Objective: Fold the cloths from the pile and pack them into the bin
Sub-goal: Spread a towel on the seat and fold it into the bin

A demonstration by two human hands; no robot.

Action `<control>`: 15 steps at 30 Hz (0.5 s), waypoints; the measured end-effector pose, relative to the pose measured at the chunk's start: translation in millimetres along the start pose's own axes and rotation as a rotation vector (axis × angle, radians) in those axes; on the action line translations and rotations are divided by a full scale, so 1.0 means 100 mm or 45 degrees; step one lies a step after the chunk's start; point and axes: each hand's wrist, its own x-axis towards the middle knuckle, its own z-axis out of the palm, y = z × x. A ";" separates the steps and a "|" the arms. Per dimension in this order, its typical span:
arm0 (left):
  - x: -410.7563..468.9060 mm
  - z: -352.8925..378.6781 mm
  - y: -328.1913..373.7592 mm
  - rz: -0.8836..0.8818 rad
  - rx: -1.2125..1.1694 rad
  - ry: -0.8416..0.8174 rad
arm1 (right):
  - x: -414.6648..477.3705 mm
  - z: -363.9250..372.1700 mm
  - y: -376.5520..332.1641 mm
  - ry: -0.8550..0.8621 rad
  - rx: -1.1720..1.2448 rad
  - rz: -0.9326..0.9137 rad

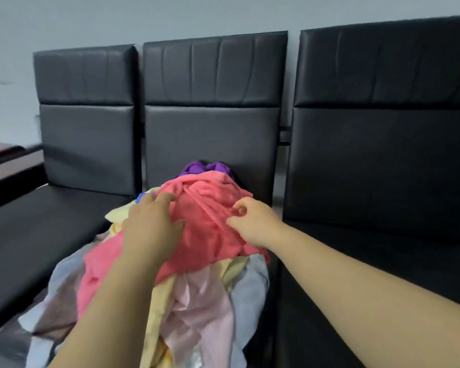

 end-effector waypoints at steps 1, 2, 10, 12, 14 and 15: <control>0.03 0.02 -0.05 -0.077 0.074 -0.023 | 0.15 0.09 -0.04 0.005 -0.030 0.022; 0.05 0.05 -0.09 -0.136 0.113 -0.059 | 0.29 0.16 -0.06 0.005 -0.071 0.047; 0.12 0.05 -0.13 -0.116 -0.309 0.190 | 0.98 0.44 0.06 -0.005 -0.487 0.163; 0.07 0.00 -0.04 -0.058 -0.551 0.184 | 0.80 0.23 -0.08 -0.014 -0.447 0.065; 0.03 -0.03 0.05 0.003 -0.787 0.147 | 0.61 -0.02 -0.17 0.069 -0.198 -0.001; 0.00 -0.04 0.10 0.016 -0.895 0.124 | 0.52 -0.15 -0.18 0.127 -0.028 -0.037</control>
